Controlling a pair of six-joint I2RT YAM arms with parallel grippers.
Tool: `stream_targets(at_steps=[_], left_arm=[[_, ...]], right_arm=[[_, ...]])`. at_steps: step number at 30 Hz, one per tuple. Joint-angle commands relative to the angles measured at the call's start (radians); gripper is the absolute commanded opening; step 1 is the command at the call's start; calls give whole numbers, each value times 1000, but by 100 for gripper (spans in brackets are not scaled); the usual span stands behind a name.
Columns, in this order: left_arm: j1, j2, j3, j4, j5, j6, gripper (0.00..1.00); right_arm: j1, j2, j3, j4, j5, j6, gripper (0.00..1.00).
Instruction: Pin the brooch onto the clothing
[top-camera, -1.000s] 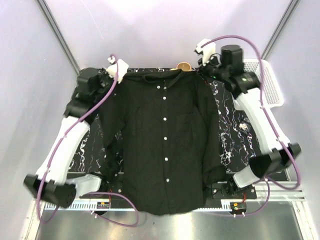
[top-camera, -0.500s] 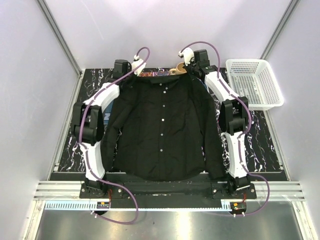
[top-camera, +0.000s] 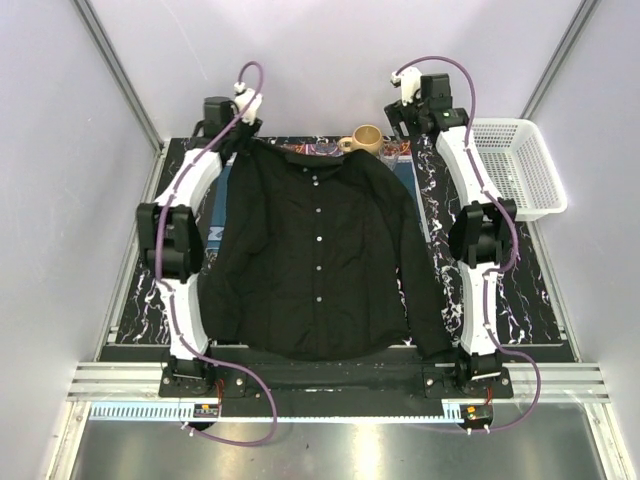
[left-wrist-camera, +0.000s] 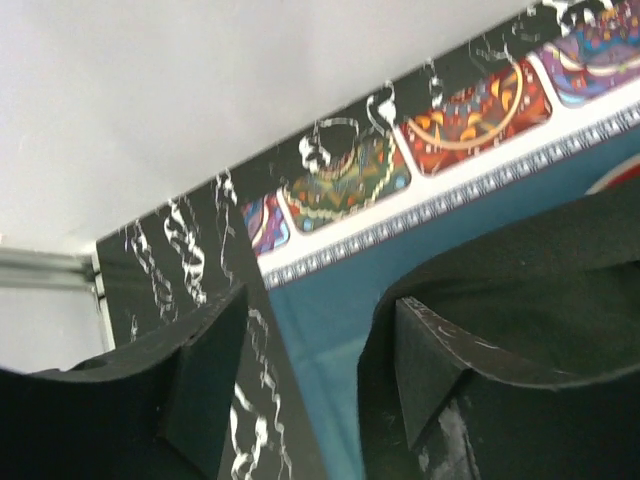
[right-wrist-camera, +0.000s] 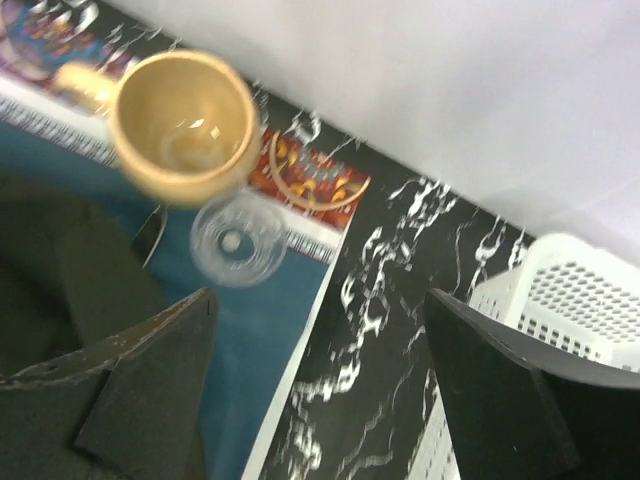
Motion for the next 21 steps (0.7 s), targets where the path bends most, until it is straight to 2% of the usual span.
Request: stream_targets(at_steps=[1, 3, 4, 7, 9, 13, 15, 17, 18, 21], left_arm=[[45, -234, -148, 13, 180, 24, 66], [45, -271, -179, -27, 220, 38, 70], [45, -276, -174, -88, 291, 46, 78], [43, -282, -206, -113, 373, 42, 82], [42, -276, -234, -93, 395, 35, 82], [46, -228, -219, -58, 346, -29, 81], [49, -173, -196, -56, 216, -50, 80], [65, -144, -137, -82, 171, -41, 75], [72, -150, -143, -74, 261, -28, 74], [54, -259, -290, -25, 521, 147, 74]], right_arm=[[2, -222, -121, -207, -226, -6, 90], [2, -236, -136, -264, -324, 9, 91], [2, -236, -138, -304, -351, 18, 90], [4, -217, -133, -347, -418, 27, 90], [4, -177, -109, -369, -411, 24, 90], [4, -106, -78, -476, -374, -23, 89], [4, -103, -119, -478, -357, -32, 88], [4, -114, -156, -466, -357, -36, 87], [2, -127, -188, -459, -358, -34, 86], [4, -143, -230, -432, -348, -23, 86]])
